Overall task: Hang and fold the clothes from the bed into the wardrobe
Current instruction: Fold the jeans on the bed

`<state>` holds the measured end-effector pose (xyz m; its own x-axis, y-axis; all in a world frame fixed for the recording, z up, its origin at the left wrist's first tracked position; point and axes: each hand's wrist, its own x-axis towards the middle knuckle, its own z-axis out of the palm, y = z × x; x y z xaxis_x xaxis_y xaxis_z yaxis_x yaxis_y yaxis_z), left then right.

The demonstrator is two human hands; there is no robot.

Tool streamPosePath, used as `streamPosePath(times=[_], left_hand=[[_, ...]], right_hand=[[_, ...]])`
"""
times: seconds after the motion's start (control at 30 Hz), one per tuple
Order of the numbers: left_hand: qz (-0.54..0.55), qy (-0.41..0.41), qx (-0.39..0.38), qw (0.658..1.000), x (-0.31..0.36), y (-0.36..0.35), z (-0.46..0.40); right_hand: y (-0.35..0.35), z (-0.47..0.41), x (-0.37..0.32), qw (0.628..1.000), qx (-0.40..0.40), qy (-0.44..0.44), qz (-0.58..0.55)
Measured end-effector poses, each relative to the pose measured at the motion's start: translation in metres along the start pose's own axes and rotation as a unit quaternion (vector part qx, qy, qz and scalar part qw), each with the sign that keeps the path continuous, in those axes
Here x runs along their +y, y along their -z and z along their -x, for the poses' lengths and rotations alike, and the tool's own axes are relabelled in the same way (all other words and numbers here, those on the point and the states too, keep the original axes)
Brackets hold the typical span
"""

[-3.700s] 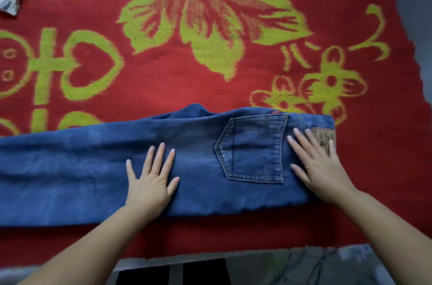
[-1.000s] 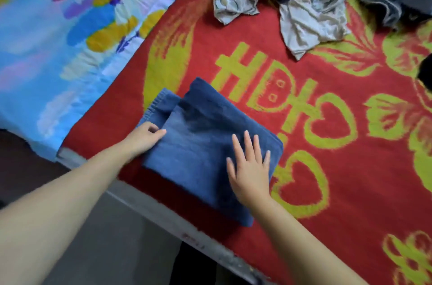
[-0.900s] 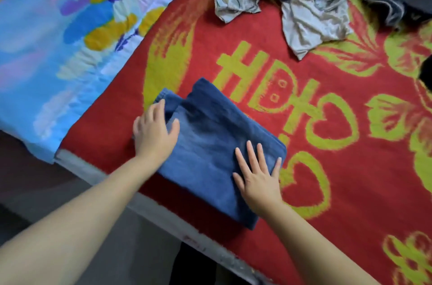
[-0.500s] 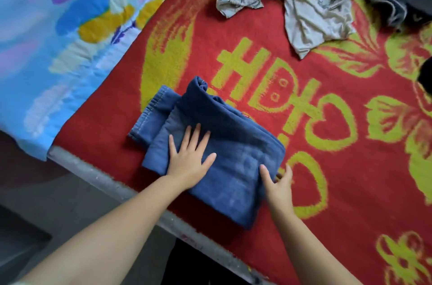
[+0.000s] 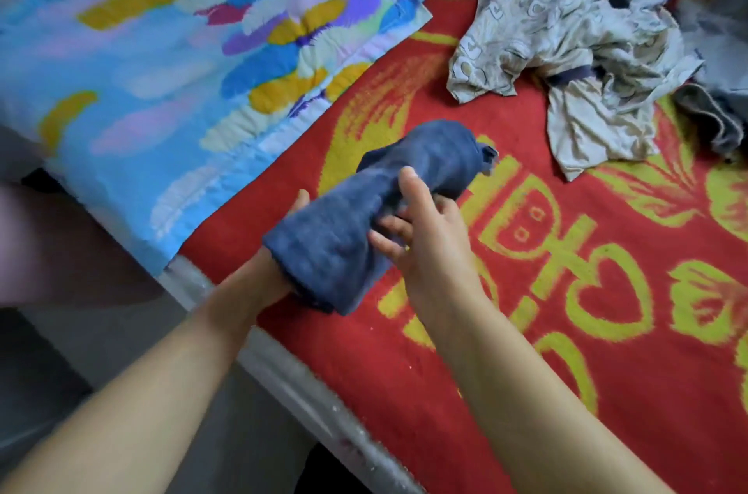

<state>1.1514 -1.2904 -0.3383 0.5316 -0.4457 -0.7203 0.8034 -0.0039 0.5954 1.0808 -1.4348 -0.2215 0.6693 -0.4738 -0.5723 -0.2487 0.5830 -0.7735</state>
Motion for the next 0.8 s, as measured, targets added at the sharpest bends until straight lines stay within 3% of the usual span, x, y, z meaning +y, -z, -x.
streamPosePath(times=[0.07, 0.1, 0.13, 0.17, 0.2, 0.27, 0.3, 0.37, 0.4, 0.47, 0.5, 0.57, 0.6, 0.67, 0.7, 0.73, 0.8], left_hand=[[0.077, -0.032, 0.027, 0.996, 0.012, 0.03, 0.001], [0.131, -0.042, 0.011, 0.99, 0.018, 0.04, 0.001], [0.188, -0.051, 0.003, 0.981, 0.023, 0.051, -0.002], [0.235, -0.063, 0.015, 0.97, 0.028, 0.062, -0.005], [0.276, -0.067, 0.058, 0.957, 0.029, 0.073, -0.011], [0.314, -0.067, 0.138, 0.937, 0.026, 0.084, -0.023], [0.311, -0.071, 0.153, 0.935, 0.02, 0.087, -0.028], [0.277, -0.069, 0.175, 0.942, 0.005, 0.082, -0.033], [0.246, -0.064, 0.195, 0.947, -0.005, 0.075, -0.033], [0.156, -0.068, 0.24, 0.956, -0.029, 0.059, -0.036], [0.114, -0.076, 0.26, 0.956, -0.04, 0.049, -0.038], [0.077, -0.093, 0.305, 0.945, -0.058, 0.031, -0.042], [0.073, -0.101, 0.334, 0.934, -0.061, 0.027, -0.046], [0.071, -0.125, 0.358, 0.923, -0.062, 0.026, -0.053], [0.073, -0.136, 0.355, 0.922, -0.062, 0.027, -0.055], [0.071, -0.14, 0.348, 0.924, -0.065, 0.028, -0.056], [0.06, -0.138, 0.335, 0.93, -0.071, 0.03, -0.054]], right_hand=[[-0.036, -0.012, 0.012, 0.996, -0.061, 0.039, 0.059], [-0.047, -0.019, 0.024, 0.982, -0.084, 0.086, 0.147], [-0.051, -0.028, 0.038, 0.943, -0.102, 0.154, 0.276], [-0.052, -0.039, 0.055, 0.872, -0.121, 0.222, 0.418], [-0.046, -0.051, 0.071, 0.779, -0.14, 0.266, 0.55], [-0.024, -0.073, 0.097, 0.601, -0.189, 0.255, 0.733], [-0.013, -0.083, 0.107, 0.548, -0.221, 0.224, 0.775], [0.001, -0.095, 0.122, 0.5, -0.281, 0.173, 0.801], [0.002, -0.099, 0.125, 0.5, -0.293, 0.177, 0.795], [-0.002, -0.106, 0.12, 0.569, -0.247, 0.239, 0.747], [-0.006, -0.112, 0.112, 0.614, -0.184, 0.293, 0.71], [-0.011, -0.131, 0.095, 0.653, -0.049, 0.357, 0.666], [-0.012, -0.145, 0.082, 0.67, -0.027, 0.331, 0.664], [-0.013, -0.177, 0.062, 0.741, -0.064, 0.17, 0.646], [-0.014, -0.189, 0.057, 0.75, -0.092, 0.1, 0.647], [-0.013, -0.194, 0.056, 0.736, -0.108, 0.071, 0.664], [-0.002, -0.196, 0.06, 0.709, -0.095, 0.098, 0.692]])
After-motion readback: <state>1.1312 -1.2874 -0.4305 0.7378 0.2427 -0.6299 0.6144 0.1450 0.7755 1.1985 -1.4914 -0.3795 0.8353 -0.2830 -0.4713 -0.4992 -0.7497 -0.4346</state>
